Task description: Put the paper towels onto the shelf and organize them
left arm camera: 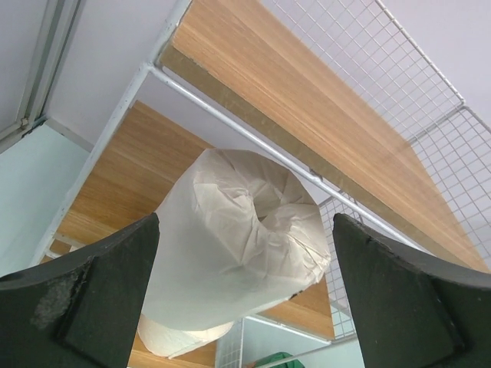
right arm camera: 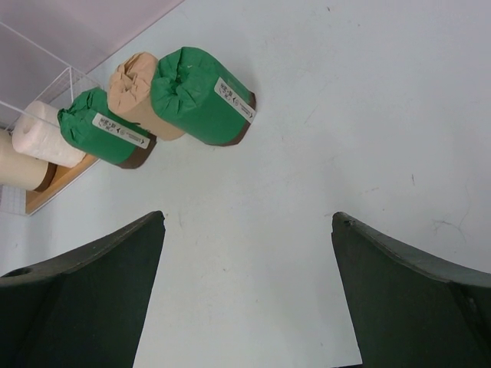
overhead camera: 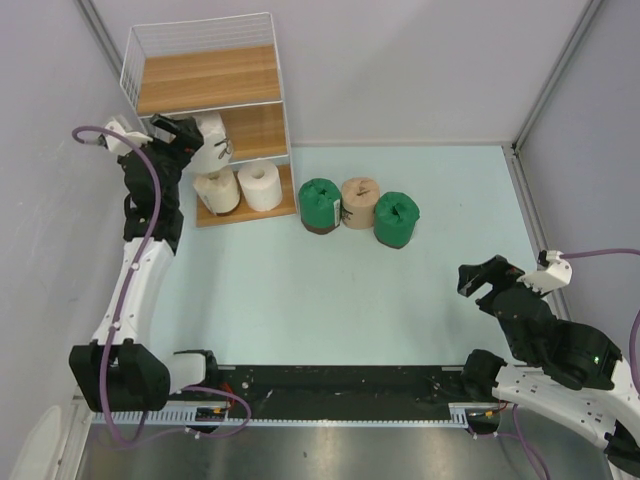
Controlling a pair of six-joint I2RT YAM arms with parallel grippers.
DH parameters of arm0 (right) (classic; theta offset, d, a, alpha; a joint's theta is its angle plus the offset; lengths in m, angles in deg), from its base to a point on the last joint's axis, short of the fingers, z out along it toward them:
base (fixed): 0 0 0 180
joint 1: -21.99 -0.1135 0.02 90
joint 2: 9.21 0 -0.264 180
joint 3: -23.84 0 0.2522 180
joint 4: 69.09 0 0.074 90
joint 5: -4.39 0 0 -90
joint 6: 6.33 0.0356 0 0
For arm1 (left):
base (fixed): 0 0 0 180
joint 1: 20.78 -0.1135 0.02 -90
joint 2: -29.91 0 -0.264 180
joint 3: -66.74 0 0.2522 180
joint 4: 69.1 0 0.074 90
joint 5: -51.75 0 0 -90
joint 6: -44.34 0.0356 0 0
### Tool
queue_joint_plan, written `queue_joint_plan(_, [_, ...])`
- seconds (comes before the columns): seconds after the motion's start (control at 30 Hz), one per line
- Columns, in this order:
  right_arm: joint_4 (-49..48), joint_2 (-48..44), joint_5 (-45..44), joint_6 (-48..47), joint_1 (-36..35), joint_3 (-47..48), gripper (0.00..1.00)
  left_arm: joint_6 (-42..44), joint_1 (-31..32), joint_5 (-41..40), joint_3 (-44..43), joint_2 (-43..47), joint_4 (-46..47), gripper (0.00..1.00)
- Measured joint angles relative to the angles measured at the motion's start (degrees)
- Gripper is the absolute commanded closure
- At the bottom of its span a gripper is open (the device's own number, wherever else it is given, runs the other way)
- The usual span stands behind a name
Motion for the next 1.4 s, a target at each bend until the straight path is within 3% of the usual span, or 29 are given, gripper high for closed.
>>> queue_joint_plan(0.2, [0.35,0.0,-0.31,0.02,-0.42,0.0,0.06,-0.5,-0.04,0.68,3.69,5.49,-0.76,0.0])
queue_joint_plan(0.3, [0.37,-0.07,-0.39,0.02,-0.61,0.0,0.06,-1.14,-0.09,1.31,7.58,9.94,-0.98,0.07])
queue_joint_plan(0.43, [0.37,-0.5,-0.46,0.0,-0.79,0.0,0.07,-2.27,-0.09,2.4,11.61,13.4,-1.22,0.23])
queue_joint_plan(0.73, [0.39,-1.01,-0.63,0.02,-1.09,0.0,0.07,-3.21,-0.09,5.68,14.25,10.4,-0.72,0.43])
queue_joint_plan(1.4, [0.9,-1.01,-0.7,0.83,-1.64,0.0,0.08,-5.14,-0.09,8.72,9.09,-1.62,4.81,0.44])
